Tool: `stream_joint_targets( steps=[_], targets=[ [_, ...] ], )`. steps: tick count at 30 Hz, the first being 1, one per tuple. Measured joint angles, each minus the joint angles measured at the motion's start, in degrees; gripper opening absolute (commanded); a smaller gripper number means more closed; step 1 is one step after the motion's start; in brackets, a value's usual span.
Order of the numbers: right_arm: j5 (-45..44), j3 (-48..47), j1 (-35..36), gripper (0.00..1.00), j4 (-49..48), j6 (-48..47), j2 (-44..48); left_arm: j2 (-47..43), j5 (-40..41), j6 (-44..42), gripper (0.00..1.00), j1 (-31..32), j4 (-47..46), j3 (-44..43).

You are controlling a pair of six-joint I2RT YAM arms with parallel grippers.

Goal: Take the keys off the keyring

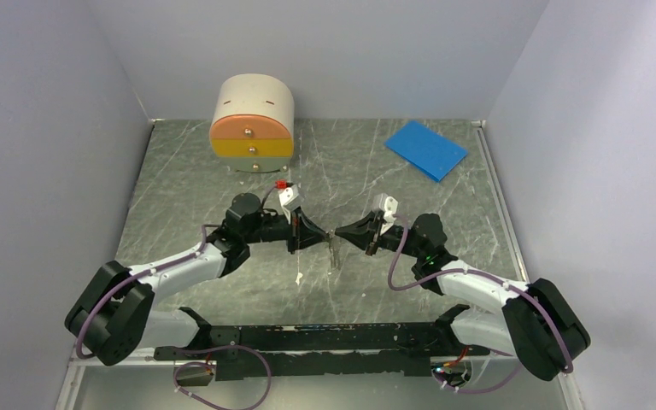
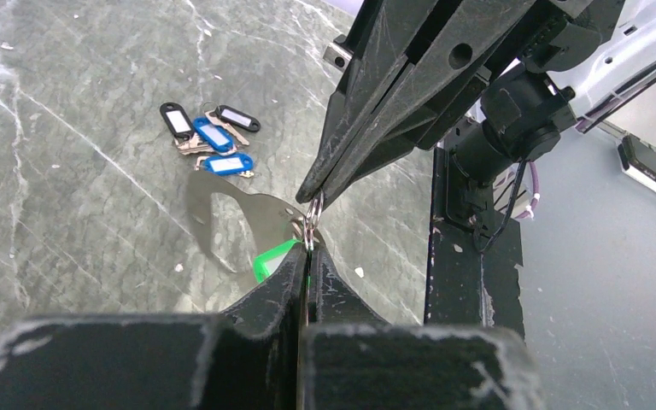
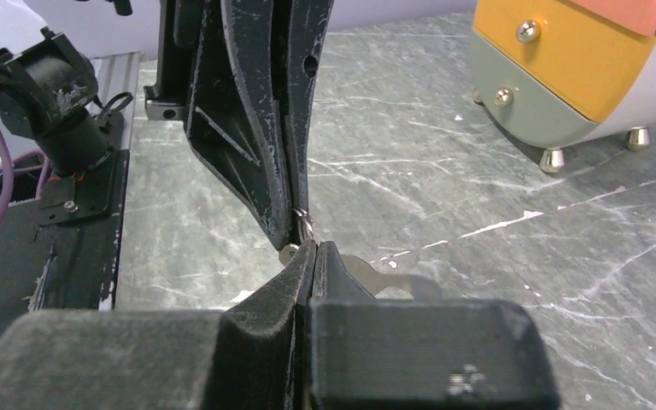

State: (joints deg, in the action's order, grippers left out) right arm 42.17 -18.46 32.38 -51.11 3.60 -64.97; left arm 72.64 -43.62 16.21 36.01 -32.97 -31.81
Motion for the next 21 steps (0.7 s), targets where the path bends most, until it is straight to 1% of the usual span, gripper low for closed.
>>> stream_joint_targets(
  steps=[9, 14, 20, 21],
  targets=[
    [-4.44, 1.70, 0.00, 0.00, -2.36, 2.32, 1.36, 0.70, 3.72, 1.33, 0.02, 2.27, 0.46, -0.09],
    [-4.92, 2.62, -0.04, 0.00, -3.85, 3.98, 0.92, 1.46, 7.15, 2.16, 0.02, 3.15, 1.05, -0.11],
    [-4.46, 3.06, -0.15, 0.00, -5.60, 4.50, 0.13, -1.25, 11.54, -0.33, 0.03, 3.80, 6.75, -1.27],
    [-4.17, 3.06, -0.13, 0.03, -5.46, 4.26, 0.28, -2.08, 12.00, -1.20, 0.03, 3.93, 8.28, -1.55]
  ],
)
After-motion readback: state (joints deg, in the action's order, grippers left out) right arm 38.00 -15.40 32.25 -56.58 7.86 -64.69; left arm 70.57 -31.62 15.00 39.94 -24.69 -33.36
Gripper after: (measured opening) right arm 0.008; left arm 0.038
